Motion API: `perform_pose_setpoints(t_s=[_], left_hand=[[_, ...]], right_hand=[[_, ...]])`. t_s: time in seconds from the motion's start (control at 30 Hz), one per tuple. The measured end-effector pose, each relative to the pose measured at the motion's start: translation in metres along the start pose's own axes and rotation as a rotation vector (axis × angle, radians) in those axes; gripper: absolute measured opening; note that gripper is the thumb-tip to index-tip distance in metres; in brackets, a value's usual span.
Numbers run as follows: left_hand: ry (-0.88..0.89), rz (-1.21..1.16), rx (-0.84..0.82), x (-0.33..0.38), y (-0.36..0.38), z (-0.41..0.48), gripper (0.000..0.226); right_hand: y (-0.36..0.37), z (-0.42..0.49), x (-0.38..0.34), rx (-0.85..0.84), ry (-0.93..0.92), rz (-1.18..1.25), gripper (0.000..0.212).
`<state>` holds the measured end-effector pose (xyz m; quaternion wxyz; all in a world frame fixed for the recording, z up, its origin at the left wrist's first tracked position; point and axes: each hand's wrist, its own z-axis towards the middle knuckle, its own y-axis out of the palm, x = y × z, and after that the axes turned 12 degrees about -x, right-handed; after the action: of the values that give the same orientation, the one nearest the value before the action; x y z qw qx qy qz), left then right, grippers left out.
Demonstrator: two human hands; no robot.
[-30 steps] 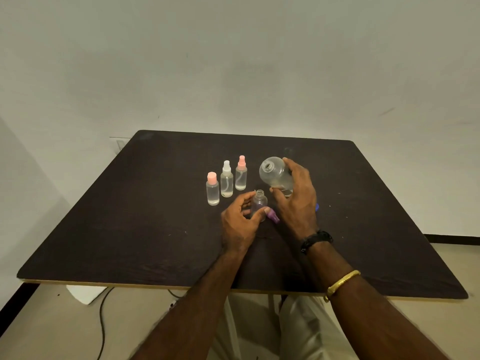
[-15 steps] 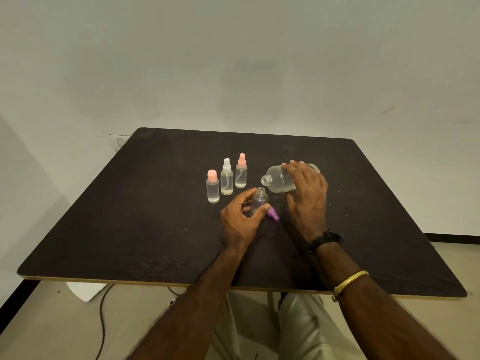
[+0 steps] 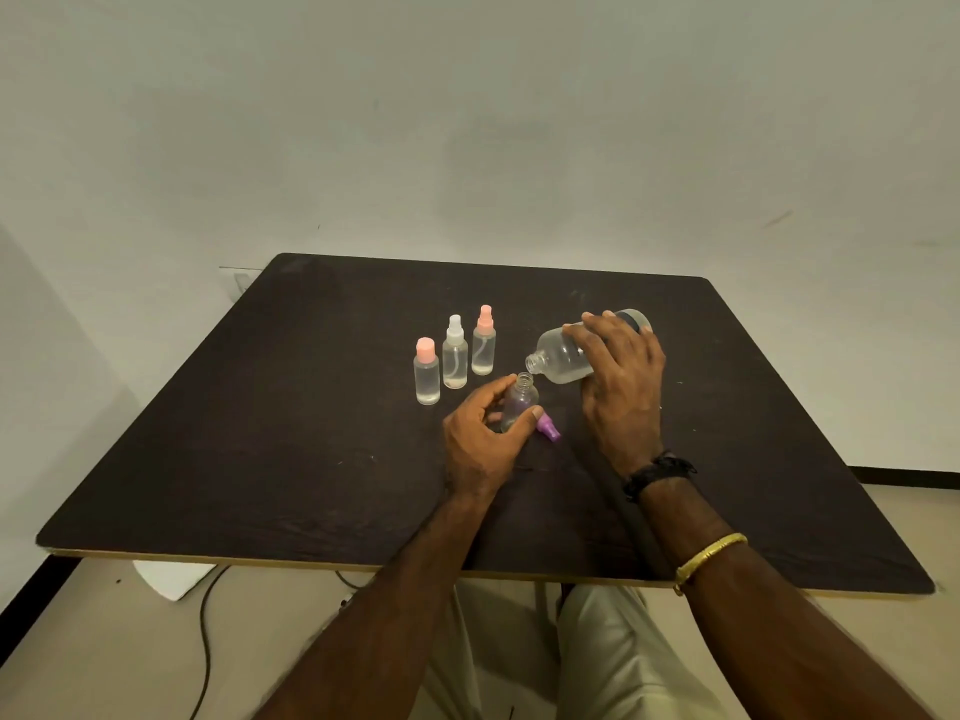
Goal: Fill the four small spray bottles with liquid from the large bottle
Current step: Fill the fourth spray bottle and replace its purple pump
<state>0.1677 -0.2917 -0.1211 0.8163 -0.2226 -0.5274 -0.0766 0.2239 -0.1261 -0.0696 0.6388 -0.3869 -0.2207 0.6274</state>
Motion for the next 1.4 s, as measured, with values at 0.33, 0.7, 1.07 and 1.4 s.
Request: perform_pose_setpoints(t_s=[0.33,0.7,1.07,1.4], left_hand=[[0.014,-0.019,0.008,-0.001,0.001,0.0,0.058],[0.015,-0.015,0.007,-0.003,0.001,0.0,0.059],[0.015,-0.017,-0.008,-0.005,0.002,0.0,0.061],[0.004,-0.021,-0.001,-0.008,0.002,0.001,0.061]], right_hand=[[-0.004,0.002,0.001,0.012,-0.024,-0.041,0.057],[-0.006,0.003,0.004,0.039,-0.065,-0.097,0.06],[-0.008,0.005,0.005,0.034,-0.067,-0.125,0.063],[-0.011,0.007,0.005,0.046,-0.079,-0.137,0.061]])
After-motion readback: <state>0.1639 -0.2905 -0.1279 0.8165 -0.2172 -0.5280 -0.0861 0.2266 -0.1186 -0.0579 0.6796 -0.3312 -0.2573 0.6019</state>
